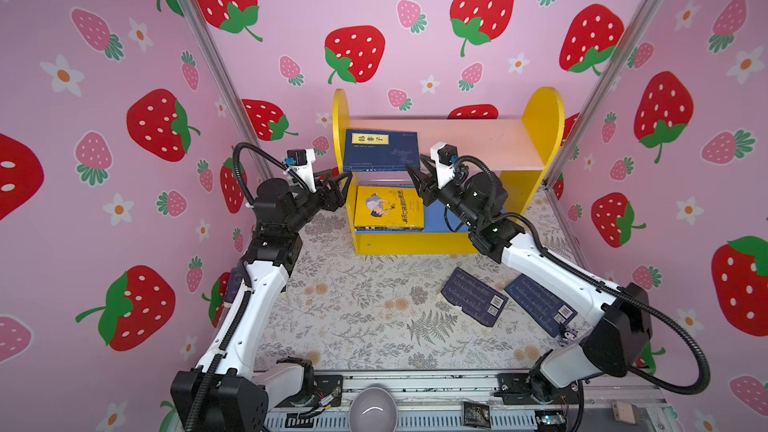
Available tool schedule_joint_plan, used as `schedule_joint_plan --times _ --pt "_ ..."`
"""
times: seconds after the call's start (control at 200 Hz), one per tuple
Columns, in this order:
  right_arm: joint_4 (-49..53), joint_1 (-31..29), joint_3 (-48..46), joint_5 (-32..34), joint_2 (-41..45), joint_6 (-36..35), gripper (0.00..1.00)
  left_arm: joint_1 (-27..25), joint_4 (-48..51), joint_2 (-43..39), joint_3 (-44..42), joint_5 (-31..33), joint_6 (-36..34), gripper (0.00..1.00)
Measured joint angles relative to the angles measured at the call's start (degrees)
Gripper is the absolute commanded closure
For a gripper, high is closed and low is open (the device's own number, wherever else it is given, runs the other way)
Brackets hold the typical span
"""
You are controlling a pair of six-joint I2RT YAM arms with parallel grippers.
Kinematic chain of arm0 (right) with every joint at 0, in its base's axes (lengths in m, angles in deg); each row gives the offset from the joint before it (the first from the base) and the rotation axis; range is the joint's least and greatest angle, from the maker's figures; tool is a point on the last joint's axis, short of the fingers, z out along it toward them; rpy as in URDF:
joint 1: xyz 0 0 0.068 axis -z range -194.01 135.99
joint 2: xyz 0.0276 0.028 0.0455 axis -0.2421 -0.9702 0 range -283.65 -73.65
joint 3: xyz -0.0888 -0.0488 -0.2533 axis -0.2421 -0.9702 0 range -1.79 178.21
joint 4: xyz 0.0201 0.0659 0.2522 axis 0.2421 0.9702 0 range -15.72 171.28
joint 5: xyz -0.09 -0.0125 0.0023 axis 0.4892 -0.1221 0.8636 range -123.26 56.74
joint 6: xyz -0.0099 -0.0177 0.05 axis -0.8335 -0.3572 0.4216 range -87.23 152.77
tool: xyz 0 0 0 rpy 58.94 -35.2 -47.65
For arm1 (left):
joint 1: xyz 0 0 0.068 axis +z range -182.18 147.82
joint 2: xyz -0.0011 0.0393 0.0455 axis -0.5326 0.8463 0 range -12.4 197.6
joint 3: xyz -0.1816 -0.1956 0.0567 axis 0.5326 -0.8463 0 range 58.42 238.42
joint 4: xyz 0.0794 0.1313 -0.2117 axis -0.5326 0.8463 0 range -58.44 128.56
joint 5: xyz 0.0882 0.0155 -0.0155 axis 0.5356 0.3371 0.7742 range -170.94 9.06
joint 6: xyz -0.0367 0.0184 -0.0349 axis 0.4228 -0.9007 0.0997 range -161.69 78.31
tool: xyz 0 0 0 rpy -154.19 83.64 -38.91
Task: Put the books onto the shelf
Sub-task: 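Press the navy-blue book flat on the upper shelf with the right gripper, then withdraw the right gripper from the shelf while the left arm lowers toward the table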
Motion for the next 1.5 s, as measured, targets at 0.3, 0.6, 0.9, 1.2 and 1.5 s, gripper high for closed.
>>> schedule_joint_plan --times 0.3,0.6,0.9,1.2,1.5 --pt "-1.2 -0.5 2.14 1.31 -2.12 -1.53 0.59 0.42 -1.92 2.38 1.22 -0.13 1.62 0.34" --pt "-1.66 -1.18 2.51 2.67 -2.47 -4.79 0.41 0.59 -2.19 1.79 1.27 -0.17 2.71 0.34" --pt "0.15 -0.42 -0.96 6.25 0.94 -8.17 0.48 0.59 -2.84 -3.43 -0.31 -0.13 2.93 0.33" --pt "0.09 -0.09 -1.01 6.14 0.92 -8.28 0.53 0.57 -2.19 -5.42 -1.29 0.48 2.67 0.33" --pt "1.38 0.2 -0.66 0.74 0.92 -7.98 0.46 0.59 -0.37 -8.79 -3.15 3.58 1.79 0.32"
